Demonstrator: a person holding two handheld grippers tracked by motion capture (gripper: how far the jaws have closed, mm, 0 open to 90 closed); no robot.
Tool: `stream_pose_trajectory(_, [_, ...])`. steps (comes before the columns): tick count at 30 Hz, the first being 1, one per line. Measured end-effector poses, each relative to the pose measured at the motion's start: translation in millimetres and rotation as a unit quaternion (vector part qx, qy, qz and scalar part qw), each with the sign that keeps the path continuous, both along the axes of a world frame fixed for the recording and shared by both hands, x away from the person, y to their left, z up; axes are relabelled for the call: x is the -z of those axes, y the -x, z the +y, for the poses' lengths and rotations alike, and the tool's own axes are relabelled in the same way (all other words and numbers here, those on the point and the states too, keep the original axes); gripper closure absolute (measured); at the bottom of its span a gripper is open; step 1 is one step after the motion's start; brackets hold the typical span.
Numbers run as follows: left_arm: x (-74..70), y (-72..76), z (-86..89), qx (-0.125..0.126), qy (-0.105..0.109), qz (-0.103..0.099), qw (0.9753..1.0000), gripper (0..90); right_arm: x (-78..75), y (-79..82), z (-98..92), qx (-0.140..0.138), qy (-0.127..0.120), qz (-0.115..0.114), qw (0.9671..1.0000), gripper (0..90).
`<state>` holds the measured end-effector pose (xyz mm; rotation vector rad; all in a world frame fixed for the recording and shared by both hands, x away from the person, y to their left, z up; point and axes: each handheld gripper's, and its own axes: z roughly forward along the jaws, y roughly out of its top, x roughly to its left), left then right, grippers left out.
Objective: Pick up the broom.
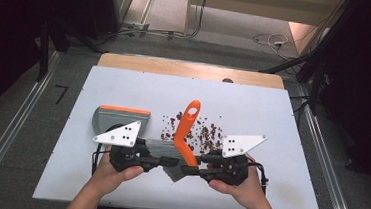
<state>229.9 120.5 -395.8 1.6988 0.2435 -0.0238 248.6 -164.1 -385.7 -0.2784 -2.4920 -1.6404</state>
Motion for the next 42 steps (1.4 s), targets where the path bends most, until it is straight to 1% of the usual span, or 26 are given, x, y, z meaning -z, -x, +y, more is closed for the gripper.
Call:
stream_pose_trajectory(2, [-0.4,0.8,-0.2,-0.009,0.007,0.0,0.9999,73.4,-1.0,0.0,-0.6,0.004,-0.005,-0.001,1.0,68.1])
stream_pose_trajectory(4, [-1.7,1.7,0.6,-0.031,0.01,-0.004,0.9994,56.7,-1.4,0.5,-1.1,0.017,-0.001,-0.008,0.9998,68.1])
stream_pose_trajectory(5, [-3.0,2.4,1.5,-0.058,0.006,-0.005,0.9983,47.6,-1.3,0.1,-1.3,0.024,0.004,-0.01,0.9997,68.1])
stream_pose_trajectory(6, [-3.0,2.4,1.5,-0.058,0.006,-0.005,0.9983,38.7,-0.9,-0.2,-1.9,0.033,0.007,-0.012,0.9994,68.2])
stream_pose_trajectory(8, [-3.1,3.0,2.4,-0.087,-0.009,-0.006,0.9962,23.7,0.3,-2.2,-4.4,0.046,0.003,-0.011,0.9989,68.1])
stream_pose_trajectory(9, [-2.2,3.1,2.9,-0.098,-0.014,-0.004,0.9951,23.7,0.3,-2.2,-4.4,0.046,0.003,-0.011,0.9989,68.1])
stream_pose_trajectory(10, [-1.1,3.1,3.7,-0.108,-0.017,-0.001,0.994,13.3,0.6,-4.8,-7.3,0.058,-0.004,0.0,0.9983,68.1])
stream_pose_trajectory(13, [3.4,2.9,8.3,-0.132,-0.017,0.006,0.991,7.9,-0.9,-5.8,-10.4,0.074,-0.006,0.002,0.9972,68.2])
stream_pose_trajectory(14, [4.7,2.8,10.2,-0.14,-0.018,0.005,0.99,3.5,-3.0,-6.0,-13.8,0.092,-0.007,-0.002,0.9958,68.1])
stream_pose_trajectory(15, [5.8,2.9,11.7,-0.146,-0.019,0.008,0.989,1.1,-3.0,-6.0,-13.8,0.092,-0.007,-0.002,0.9958,68.1])
stream_pose_trajectory(16, [7.1,2.9,13.6,-0.146,-0.023,0.006,0.989,1.1,-4.1,-6.2,-15.7,0.101,-0.007,-0.007,0.9949,68.2])
stream_pose_trajectory(18, [9.1,3.6,16.7,-0.159,-0.028,0.003,0.9869,0.0,-5.8,-7.6,-20.8,0.128,-0.001,-0.011,0.9917,68.2])
stream_pose_trajectory(20, [11.1,4.2,19.7,-0.168,-0.032,0.0,0.9853,0.0,-5.8,-8.3,-21.9,0.138,0.004,-0.011,0.9903,68.2])
stream_pose_trajectory(21, [11.9,4.3,21.1,-0.172,-0.032,0.0,0.9845,0.0,-5.7,-9.3,-23.1,0.149,0.01,-0.009,0.9887,68.1])
stream_pose_trajectory(22, [12.8,4.3,22.5,-0.177,-0.031,0.001,0.9837,0.0,-4.4,-12.1,-26.1,0.169,0.016,-0.003,0.9855,68.2])
stream_pose_trajectory(23, [13.5,3.9,23.9,-0.18,-0.033,0.001,0.9832,0.0,-4.4,-12.1,-26.1,0.169,0.016,-0.003,0.9855,68.2])
stream_pose_trajectory(24, [14.3,3.4,25.2,-0.182,-0.035,-0.001,0.9826,0.0,-3.3,-13.6,-27.7,0.18,0.02,-0.004,0.9834,68.2])
stream_pose_trajectory(25, [15.1,3.6,26.0,-0.186,-0.035,0.0,0.982,0.0,-1.8,-17.0,-30.8,0.206,0.03,0.001,0.978,68.2])
stream_pose_trajectory(26, [15.8,3.5,26.9,-0.189,-0.036,-0.001,0.9814,0.0,-1.8,-17.0,-30.8,0.206,0.03,0.001,0.978,68.2])
stream_pose_trajectory(27, [16.7,3.5,27.7,-0.192,-0.037,-0.002,0.9807,0.0,-0.7,-18.6,-32.5,0.217,0.033,0.002,0.9757,68.2])
stream_pose_trajectory(28, [17.5,3.7,28.5,-0.197,-0.04,-0.003,0.9797,0.0,1.0,-21.8,-35.7,0.237,0.038,0.005,0.9708,68.2])
stream_pose_trajectory(29, [18.4,3.9,29.5,-0.2,-0.043,-0.004,0.9788,0.0,1.0,-21.8,-35.7,0.237,0.038,0.005,0.9708,68.2])
stream_pose_trajectory(33, [21.9,3.9,35.6,-0.213,-0.047,-0.004,0.976,0.0,3.1,-27.2,-41.9,0.266,0.053,0.003,0.9626,68.2])
stream_pose_trajectory(36, [23.7,4.0,41.1,-0.224,-0.049,-0.002,0.9734,0.0,4.3,-29.8,-44.2,0.286,0.074,-0.004,0.9554,68.2])
stream_pose_trajectory(37, [24.0,4.0,43.2,-0.227,-0.05,-0.003,0.9725,0.0,4.8,-31.0,-45.1,0.288,0.08,-0.007,0.9541,68.2])
stream_pose_trajectory(42, [26.7,7.7,53.8,-0.25,-0.053,-0.004,0.9668,0.0,7.8,-36.3,-50.3,0.318,0.093,0.002,0.9436,68.2])
